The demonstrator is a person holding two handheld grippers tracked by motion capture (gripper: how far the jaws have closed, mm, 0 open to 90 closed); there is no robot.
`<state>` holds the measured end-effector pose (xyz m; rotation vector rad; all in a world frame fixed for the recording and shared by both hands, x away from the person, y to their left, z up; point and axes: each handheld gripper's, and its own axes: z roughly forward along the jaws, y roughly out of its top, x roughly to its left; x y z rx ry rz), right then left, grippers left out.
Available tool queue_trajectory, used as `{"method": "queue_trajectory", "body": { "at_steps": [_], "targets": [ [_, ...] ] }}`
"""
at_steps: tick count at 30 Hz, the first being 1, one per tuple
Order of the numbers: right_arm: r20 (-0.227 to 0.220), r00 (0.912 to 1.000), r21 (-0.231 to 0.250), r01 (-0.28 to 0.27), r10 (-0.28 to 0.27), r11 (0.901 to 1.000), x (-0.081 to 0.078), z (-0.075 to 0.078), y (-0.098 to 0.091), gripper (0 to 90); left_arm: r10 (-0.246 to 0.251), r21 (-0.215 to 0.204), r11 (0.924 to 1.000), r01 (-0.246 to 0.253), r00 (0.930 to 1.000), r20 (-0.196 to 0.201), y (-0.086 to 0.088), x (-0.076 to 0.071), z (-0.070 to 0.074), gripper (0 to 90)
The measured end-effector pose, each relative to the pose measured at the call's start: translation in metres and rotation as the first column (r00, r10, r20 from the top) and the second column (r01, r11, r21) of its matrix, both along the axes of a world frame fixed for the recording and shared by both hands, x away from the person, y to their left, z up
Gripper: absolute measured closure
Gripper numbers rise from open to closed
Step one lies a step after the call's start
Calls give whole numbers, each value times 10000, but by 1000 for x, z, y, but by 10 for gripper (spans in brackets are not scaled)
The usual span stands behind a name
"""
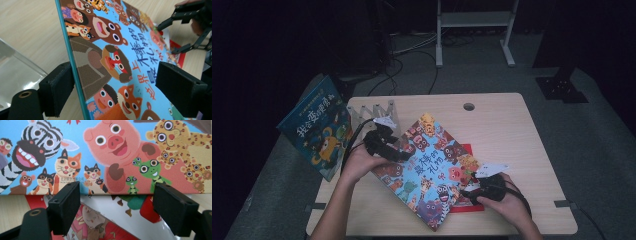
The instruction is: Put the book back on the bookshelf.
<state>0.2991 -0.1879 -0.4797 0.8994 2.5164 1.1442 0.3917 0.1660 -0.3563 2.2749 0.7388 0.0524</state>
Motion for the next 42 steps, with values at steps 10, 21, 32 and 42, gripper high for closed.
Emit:
{"method": "queue_trajectory", "body": {
  "at_steps": [10, 21, 32, 42],
  "targets": [
    [65, 10000, -259, 50, -48, 9997, 5, 0, 13, 143, -304, 472, 9984, 298, 9995, 131, -8, 7, 28, 220],
    [312, 9991, -197, 307, -301, 9993, 5, -1, 19, 141, -679, 667, 9956, 663, 9975, 216, -23, 12, 50, 240],
    [360, 9983, 399, 449, -463, 9982, 7, -5, 27, 177, -1106, 404, 9931, 1098, 9937, 189, -39, 13, 63, 430],
    [387, 9987, 437, 322, -339, 9985, 8, -5, 29, 194, -980, 635, 9929, 1002, 9945, -369, -37, 18, 69, 588]
  ]
}}
